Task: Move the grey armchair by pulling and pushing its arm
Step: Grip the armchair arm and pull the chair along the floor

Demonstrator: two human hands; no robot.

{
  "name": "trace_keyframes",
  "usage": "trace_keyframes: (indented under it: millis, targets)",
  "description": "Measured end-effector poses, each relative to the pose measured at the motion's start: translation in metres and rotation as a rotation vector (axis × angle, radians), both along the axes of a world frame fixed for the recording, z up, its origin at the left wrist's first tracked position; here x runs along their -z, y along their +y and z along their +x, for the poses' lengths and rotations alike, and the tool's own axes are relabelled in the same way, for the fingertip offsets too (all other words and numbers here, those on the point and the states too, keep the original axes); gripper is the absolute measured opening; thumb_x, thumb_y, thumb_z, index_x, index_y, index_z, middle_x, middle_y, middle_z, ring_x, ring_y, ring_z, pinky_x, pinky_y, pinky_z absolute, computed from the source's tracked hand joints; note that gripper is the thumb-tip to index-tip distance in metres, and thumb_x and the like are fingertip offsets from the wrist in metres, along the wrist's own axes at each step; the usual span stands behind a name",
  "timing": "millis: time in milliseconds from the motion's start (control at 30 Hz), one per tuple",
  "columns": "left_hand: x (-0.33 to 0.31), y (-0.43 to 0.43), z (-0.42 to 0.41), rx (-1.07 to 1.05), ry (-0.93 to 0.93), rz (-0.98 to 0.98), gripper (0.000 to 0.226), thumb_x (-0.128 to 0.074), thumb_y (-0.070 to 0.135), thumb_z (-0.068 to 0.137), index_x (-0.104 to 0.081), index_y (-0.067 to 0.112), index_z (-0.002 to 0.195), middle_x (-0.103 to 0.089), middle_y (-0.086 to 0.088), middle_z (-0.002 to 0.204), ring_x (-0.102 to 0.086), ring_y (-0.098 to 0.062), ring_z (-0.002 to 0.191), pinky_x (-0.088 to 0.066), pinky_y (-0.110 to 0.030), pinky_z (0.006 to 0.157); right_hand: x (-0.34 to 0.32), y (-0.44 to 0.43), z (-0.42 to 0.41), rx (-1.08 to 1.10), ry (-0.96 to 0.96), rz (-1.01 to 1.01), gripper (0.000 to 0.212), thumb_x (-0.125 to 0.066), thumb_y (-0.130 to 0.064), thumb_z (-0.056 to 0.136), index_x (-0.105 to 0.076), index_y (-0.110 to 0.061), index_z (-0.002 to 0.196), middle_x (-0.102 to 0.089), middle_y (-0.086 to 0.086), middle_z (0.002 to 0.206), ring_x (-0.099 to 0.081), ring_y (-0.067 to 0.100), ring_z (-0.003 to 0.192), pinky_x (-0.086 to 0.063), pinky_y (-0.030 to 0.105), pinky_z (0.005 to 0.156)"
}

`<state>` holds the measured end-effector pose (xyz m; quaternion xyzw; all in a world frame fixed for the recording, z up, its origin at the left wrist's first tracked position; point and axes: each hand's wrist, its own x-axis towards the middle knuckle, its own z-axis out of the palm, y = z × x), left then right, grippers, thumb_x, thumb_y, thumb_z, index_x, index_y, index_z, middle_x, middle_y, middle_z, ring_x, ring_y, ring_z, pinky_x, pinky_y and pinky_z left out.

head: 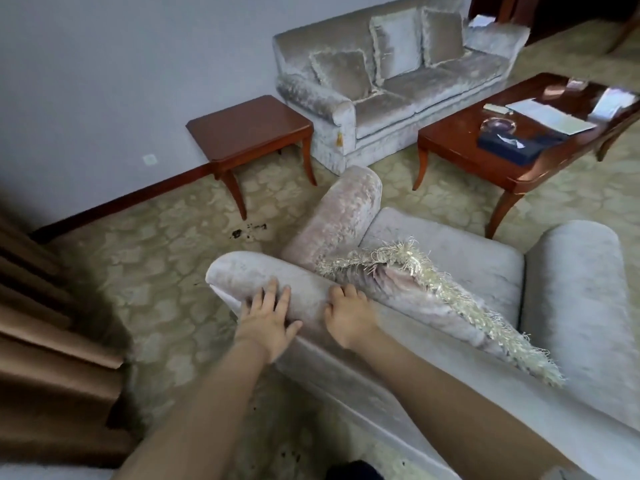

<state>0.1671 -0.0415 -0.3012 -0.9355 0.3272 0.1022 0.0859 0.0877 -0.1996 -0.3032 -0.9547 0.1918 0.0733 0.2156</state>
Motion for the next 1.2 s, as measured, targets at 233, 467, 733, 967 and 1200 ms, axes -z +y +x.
trace_keyframes:
  millis: [233, 467, 733, 967, 1200]
  targets:
    - [0.005, 0.019, 0.094, 0.35, 0.037, 0.013, 0.097, -0.029, 0.08, 0.078, 0.003, 0.024, 0.151, 0.001, -0.006, 0.159, 0.007, -0.025, 0.145, 0.005, -0.047, 0.113, 0.012, 0.028, 0.068, -0.038, 0.093, -0.086, 0.056, -0.021, -0.046, 0.097, -0.032, -0.011, 0.139, -0.038, 0.015, 0.141, -0.04, 0.035, 0.125, -0.031, 0.044, 0.102]
    - [0.013, 0.008, 0.183, 0.679, 0.21, 0.014, 0.093, -0.031, 0.078, 0.078, -0.012, 0.023, 0.15, -0.014, -0.004, 0.157, -0.011, -0.02, 0.144, -0.004, -0.04, 0.117, 0.022, 0.027, 0.111, -0.002, 0.169, -0.118, 0.05, -0.019, -0.048, 0.098, -0.04, -0.015, 0.13, -0.043, 0.008, 0.13, -0.044, 0.029, 0.116, -0.036, 0.04, 0.095]
    - [0.021, -0.017, 0.224, 0.701, 0.335, -0.134, 0.077, -0.023, 0.069, 0.085, -0.034, 0.02, 0.144, -0.038, 0.0, 0.148, -0.034, -0.015, 0.134, -0.024, -0.031, 0.111, 0.031, 0.026, 0.172, -0.195, 0.284, -0.086, 0.04, -0.027, -0.029, 0.099, -0.035, -0.006, 0.131, -0.042, 0.021, 0.128, -0.04, 0.036, 0.118, -0.039, 0.048, 0.09]
    - [0.039, -0.024, 0.231, 0.797, 0.354, -0.146, 0.086, -0.017, 0.071, 0.079, -0.035, 0.015, 0.141, -0.041, -0.003, 0.143, -0.036, -0.017, 0.131, -0.026, -0.033, 0.11, 0.044, 0.028, 0.186, 0.254, 0.123, 0.065, 0.039, -0.025, -0.041, 0.096, -0.058, -0.02, 0.102, -0.061, 0.004, 0.112, -0.056, 0.025, 0.105, -0.042, 0.034, 0.087]
    - [0.035, -0.021, 0.269, 1.174, 0.462, -0.063, 0.083, -0.02, 0.064, 0.085, -0.02, 0.012, 0.149, -0.028, -0.015, 0.151, -0.033, -0.026, 0.136, -0.024, -0.032, 0.111, 0.027, 0.056, 0.18, 1.016, -0.006, -0.199, 0.028, -0.042, -0.034, 0.089, -0.06, -0.018, 0.103, -0.065, 0.004, 0.11, -0.057, 0.027, 0.108, -0.037, 0.034, 0.087]
